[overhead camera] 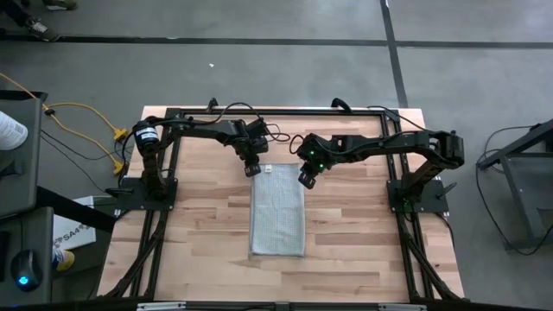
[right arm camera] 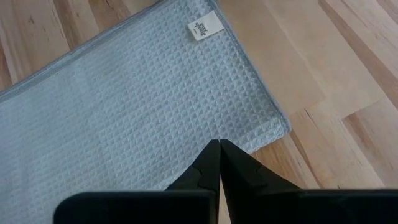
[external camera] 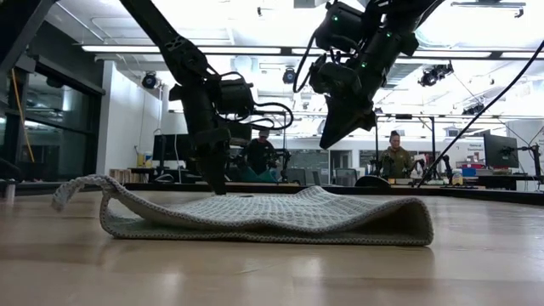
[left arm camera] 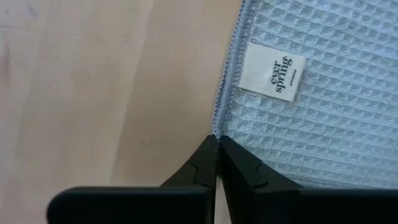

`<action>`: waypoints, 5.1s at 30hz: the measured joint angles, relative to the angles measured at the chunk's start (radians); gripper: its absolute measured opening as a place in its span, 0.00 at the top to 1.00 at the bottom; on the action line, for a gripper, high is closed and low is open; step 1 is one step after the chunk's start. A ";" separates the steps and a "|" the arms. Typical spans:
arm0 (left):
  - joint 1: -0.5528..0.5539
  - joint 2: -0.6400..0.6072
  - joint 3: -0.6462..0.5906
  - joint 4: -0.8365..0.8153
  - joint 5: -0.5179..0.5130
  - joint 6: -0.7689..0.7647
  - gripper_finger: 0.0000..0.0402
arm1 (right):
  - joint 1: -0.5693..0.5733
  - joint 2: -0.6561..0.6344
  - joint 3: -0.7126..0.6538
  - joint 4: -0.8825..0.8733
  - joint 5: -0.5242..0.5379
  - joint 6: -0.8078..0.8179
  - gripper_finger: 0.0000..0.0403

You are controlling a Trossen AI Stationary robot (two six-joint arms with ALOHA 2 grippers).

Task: Fold microfiber towels
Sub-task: Fold the gray towel

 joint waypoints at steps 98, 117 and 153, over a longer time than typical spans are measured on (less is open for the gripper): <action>-0.002 -0.032 -0.002 -0.044 0.056 -0.023 1.00 | -0.282 0.347 0.001 0.274 -0.485 0.155 0.63; -0.004 -0.047 -0.002 -0.053 -0.036 0.004 1.00 | -0.289 0.245 -0.003 0.221 -0.409 0.067 0.99; -0.294 -0.262 0.000 -0.156 -0.253 -0.102 1.00 | -0.046 0.027 0.001 -0.002 -0.131 0.077 0.99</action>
